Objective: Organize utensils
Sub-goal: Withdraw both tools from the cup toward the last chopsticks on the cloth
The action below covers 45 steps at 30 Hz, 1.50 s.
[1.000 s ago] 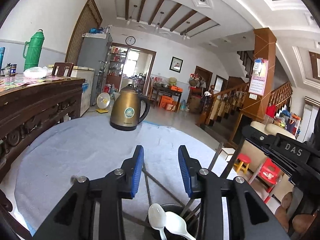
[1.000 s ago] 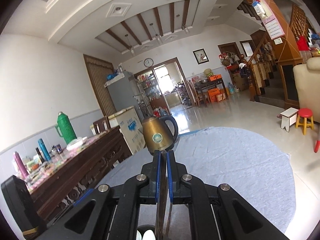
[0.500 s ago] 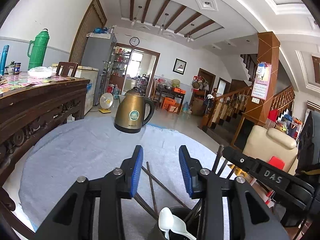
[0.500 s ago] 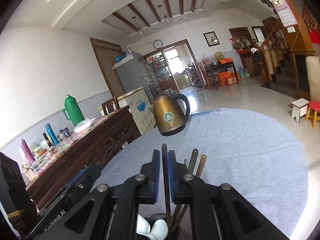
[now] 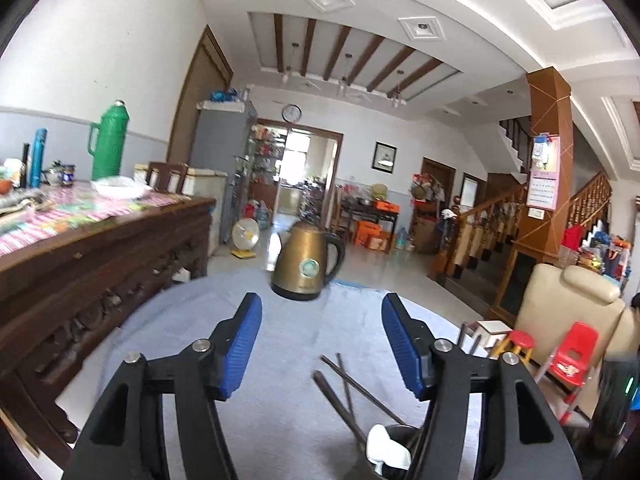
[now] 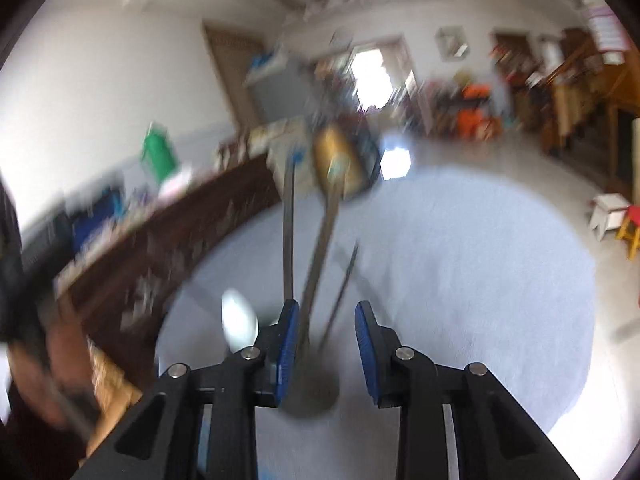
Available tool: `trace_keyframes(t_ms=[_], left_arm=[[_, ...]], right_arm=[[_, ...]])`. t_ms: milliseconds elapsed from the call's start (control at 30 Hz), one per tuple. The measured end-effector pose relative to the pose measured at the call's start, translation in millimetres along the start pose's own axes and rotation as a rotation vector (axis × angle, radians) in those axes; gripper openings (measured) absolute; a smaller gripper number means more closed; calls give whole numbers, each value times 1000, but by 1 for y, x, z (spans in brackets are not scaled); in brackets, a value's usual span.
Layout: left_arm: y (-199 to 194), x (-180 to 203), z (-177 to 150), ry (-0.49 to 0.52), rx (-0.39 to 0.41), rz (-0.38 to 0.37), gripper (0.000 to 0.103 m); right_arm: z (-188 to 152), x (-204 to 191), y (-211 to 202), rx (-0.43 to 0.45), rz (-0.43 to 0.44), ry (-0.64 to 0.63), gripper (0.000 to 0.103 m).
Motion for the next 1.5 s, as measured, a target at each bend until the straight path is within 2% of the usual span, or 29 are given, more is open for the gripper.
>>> trace_keyframes(t_ms=[100, 233, 300, 367, 467, 533, 667, 733, 900, 1167, 1267, 1500], left_arm=[[-6, 0, 4, 11, 27, 28, 73], [-7, -2, 8, 13, 30, 47, 76], [-5, -2, 8, 12, 23, 53, 77], [-4, -3, 6, 13, 14, 55, 77], [-5, -4, 3, 11, 7, 60, 77], [-5, -8, 3, 7, 9, 65, 77], [-2, -14, 0, -8, -5, 77, 77], [0, -17, -1, -11, -11, 86, 77], [-2, -24, -3, -5, -8, 112, 79], [-16, -41, -21, 41, -57, 161, 87], [-16, -50, -29, 67, -87, 185, 87], [-6, -87, -57, 64, -226, 265, 87]], right_arm=[[-34, -12, 20, -153, 85, -54, 31], [-69, -37, 37, -255, 229, -63, 31], [-64, -47, 36, -228, 242, -70, 24], [-42, -52, 22, -110, 243, -57, 21], [-2, -51, -17, 133, 138, -70, 21], [6, -51, -28, 183, 123, -90, 21], [-6, -38, -15, 113, 76, -62, 21], [-12, -23, -9, 90, 74, 12, 21], [-9, 1, -19, 105, 26, 52, 21], [-9, 34, -35, 106, -51, 131, 21], [-9, 42, -34, 93, -69, 158, 21], [-4, 56, -24, 56, -105, 199, 21]])
Point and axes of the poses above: each gripper's, at about its wrist camera, not at the fingertips, and y roughly the way its jaws point, x to its right, z to its top, the point moved 3 cm from there along y, roughly the way its jaws point, and after that the axes turned 11 degrees about -y, right-handed, at the moved point
